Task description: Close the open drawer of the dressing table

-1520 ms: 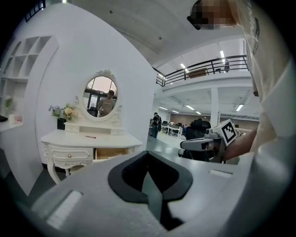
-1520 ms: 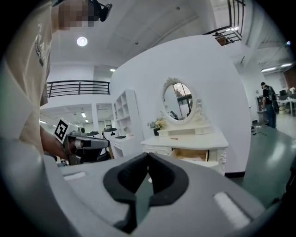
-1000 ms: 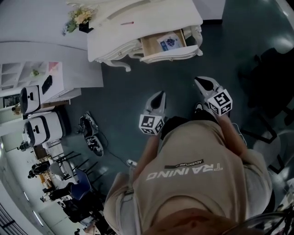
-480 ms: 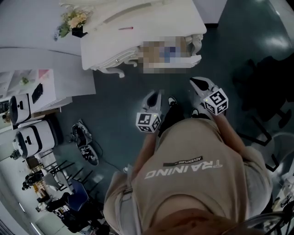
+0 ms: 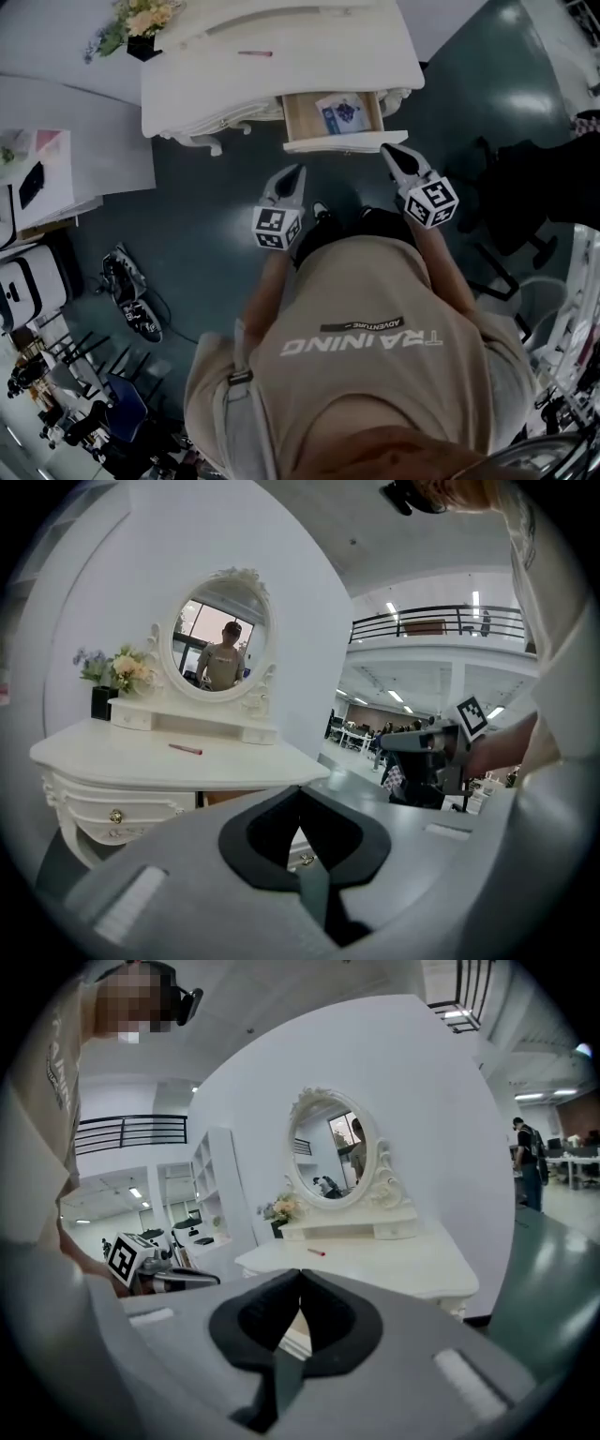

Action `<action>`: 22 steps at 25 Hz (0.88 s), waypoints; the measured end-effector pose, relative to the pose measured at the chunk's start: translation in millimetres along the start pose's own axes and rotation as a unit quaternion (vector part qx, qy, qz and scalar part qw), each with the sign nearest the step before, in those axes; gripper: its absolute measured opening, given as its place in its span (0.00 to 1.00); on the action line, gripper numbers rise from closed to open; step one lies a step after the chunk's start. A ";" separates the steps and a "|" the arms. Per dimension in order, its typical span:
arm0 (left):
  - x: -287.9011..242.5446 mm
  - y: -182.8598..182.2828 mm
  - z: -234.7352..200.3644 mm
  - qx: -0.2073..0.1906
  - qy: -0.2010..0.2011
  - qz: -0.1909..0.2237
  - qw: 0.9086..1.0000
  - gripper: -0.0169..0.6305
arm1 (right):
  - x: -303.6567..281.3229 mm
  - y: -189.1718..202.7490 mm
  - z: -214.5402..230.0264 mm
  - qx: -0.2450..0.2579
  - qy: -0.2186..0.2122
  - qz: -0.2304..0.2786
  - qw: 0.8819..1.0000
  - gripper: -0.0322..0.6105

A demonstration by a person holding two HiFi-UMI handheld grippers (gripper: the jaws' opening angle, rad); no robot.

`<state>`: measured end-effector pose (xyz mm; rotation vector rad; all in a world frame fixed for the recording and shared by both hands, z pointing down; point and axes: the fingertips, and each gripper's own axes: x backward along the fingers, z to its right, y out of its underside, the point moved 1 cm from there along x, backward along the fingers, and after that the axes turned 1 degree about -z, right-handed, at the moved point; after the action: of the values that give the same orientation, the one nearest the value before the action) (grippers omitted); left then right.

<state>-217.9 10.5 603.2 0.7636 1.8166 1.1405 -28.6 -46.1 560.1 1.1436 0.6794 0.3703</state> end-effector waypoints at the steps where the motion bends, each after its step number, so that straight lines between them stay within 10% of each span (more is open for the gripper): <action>1: -2.8 0.6 -1.6 0.004 0.005 -0.002 1.000 0.03 | 0.7 5.4 3.3 -0.002 0.004 -0.011 1.000 0.06; 15: -101.6 -31.5 -38.3 -0.050 0.022 -0.062 0.997 0.03 | -31.4 47.6 108.2 -0.043 -0.001 -0.075 0.996 0.06; 22: -154.9 -4.6 -42.3 0.023 0.016 -0.140 0.990 0.03 | -67.5 75.5 158.1 -0.062 -0.069 -0.105 0.990 0.06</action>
<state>-183.7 -135.9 660.0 0.4982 1.9127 0.9338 31.0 -168.8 689.1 0.9602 0.6394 0.1513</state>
